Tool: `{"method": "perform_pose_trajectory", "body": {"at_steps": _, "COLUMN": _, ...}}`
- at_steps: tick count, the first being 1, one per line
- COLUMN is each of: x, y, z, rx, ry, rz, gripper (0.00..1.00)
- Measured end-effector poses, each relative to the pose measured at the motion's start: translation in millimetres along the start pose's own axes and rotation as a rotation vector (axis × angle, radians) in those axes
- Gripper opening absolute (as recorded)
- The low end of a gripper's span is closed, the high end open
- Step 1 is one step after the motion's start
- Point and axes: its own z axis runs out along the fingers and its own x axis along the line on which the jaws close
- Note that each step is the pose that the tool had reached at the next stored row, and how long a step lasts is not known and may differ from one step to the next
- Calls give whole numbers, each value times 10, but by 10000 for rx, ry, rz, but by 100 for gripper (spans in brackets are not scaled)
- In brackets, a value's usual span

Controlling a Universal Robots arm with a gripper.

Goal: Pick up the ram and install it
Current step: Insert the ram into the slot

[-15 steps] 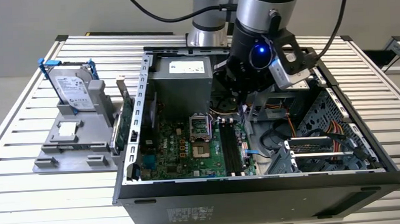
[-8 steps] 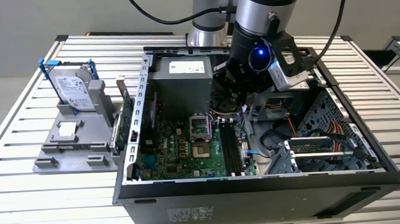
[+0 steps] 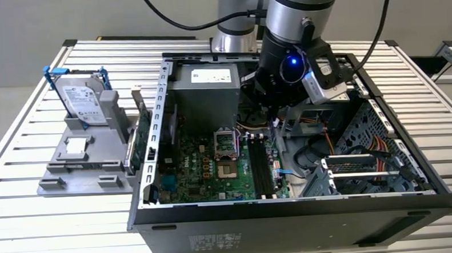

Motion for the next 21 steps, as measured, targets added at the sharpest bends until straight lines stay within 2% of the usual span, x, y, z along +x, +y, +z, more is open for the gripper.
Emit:
{"method": "perform_pose_trajectory", "body": {"at_steps": 8, "x": 0, "y": 0, "z": 2, "rx": -1, "ry": -1, "rz": 0, "gripper": 0}}
{"method": "perform_pose_trajectory", "body": {"at_steps": 13, "x": 2, "y": -1, "z": 27, "rx": 0, "ry": -1, "rz": 0, "gripper": 0}}
{"method": "perform_pose_trajectory", "body": {"at_steps": 19, "x": 6, "y": -5, "z": 125, "rx": -1, "ry": -1, "rz": 0, "gripper": 0}}
{"method": "perform_pose_trajectory", "body": {"at_steps": 21, "x": 6, "y": -5, "z": 133, "rx": 4, "ry": -1, "rz": 0, "gripper": 0}}
